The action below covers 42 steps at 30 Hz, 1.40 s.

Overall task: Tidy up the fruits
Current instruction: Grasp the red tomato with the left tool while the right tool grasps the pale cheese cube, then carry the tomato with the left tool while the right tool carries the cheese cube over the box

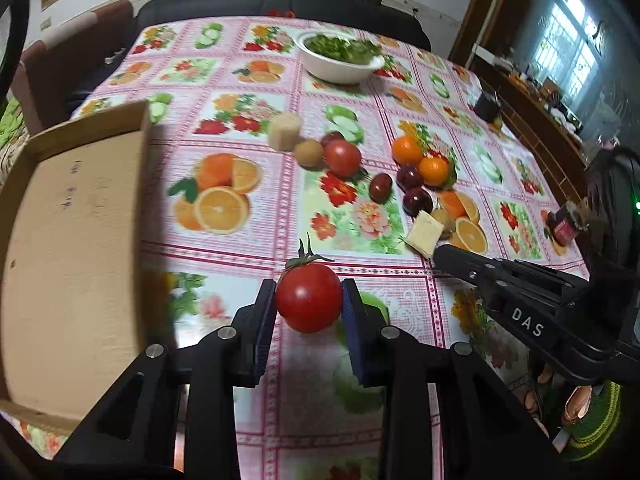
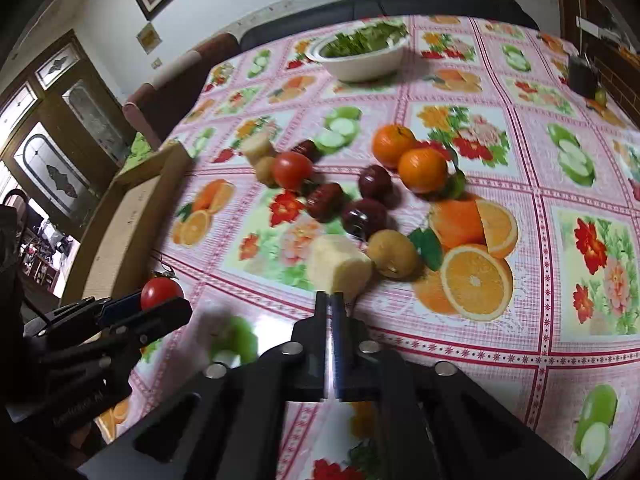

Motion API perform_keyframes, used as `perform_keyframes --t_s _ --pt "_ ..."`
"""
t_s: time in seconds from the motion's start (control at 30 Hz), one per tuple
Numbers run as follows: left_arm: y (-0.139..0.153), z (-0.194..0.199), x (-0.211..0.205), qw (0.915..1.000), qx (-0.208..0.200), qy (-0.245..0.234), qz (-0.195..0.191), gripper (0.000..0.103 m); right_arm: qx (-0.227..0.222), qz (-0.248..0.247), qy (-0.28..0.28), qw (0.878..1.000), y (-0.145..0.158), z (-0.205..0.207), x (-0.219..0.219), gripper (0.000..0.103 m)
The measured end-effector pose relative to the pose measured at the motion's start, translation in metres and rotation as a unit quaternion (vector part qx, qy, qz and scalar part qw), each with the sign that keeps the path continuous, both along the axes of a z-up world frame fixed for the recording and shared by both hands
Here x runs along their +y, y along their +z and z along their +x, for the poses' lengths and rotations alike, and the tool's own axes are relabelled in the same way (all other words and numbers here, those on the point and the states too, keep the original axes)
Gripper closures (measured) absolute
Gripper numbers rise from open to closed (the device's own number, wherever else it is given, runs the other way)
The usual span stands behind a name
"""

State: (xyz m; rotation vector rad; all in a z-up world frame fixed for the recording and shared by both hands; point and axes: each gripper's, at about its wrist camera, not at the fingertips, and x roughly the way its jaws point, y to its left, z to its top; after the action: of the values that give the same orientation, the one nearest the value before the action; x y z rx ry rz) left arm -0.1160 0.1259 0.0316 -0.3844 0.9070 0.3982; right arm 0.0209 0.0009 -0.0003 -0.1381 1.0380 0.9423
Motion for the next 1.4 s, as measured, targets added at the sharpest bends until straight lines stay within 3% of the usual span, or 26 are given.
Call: perform_keyframes --t_s 0.07,0.13,0.2,0.27,0.37,0.47,0.5,0.53,1.0,1.4 --pt "0.003 -0.006 0.004 1.0000 -0.004 0.003 0.001 0.074 -0.012 0.003 0.002 1.000 0.007 -0.006 0.000 0.102" --pt "0.005 -0.011 0.006 1.0000 -0.007 0.006 0.001 0.074 -0.022 -0.001 -0.002 1.000 0.010 -0.008 0.004 0.094" --pt "0.007 -0.015 0.007 0.9999 -0.012 0.008 -0.001 0.074 -0.032 -0.032 -0.020 0.999 0.004 -0.005 0.010 0.053" --pt "0.008 -0.016 0.008 0.9999 -0.014 0.008 -0.002 0.074 -0.054 -0.044 -0.041 0.997 0.000 -0.003 0.012 0.047" --pt "0.006 -0.015 0.008 0.9998 -0.014 0.006 -0.008 0.074 -0.032 -0.039 -0.043 0.998 -0.008 0.006 0.018 0.049" --pt "0.006 -0.016 0.009 0.9999 -0.014 0.004 -0.008 0.074 -0.049 -0.053 -0.057 0.996 -0.011 0.011 0.029 0.050" --pt "0.006 -0.017 0.010 0.9999 -0.014 0.003 -0.007 0.074 -0.047 -0.055 -0.059 0.996 -0.013 0.014 0.031 0.062" --pt "0.007 -0.018 0.010 0.9999 -0.014 0.003 -0.003 0.074 -0.047 -0.053 -0.056 0.996 -0.013 0.013 0.032 0.065" --pt "0.018 -0.055 0.029 0.9989 -0.021 0.040 0.013 0.074 -0.056 0.016 0.011 0.998 0.033 -0.035 0.047 0.066" --pt "0.021 -0.120 0.084 0.9900 -0.015 0.137 0.032 0.073 -0.044 0.066 0.130 0.988 0.055 -0.105 0.088 0.066"
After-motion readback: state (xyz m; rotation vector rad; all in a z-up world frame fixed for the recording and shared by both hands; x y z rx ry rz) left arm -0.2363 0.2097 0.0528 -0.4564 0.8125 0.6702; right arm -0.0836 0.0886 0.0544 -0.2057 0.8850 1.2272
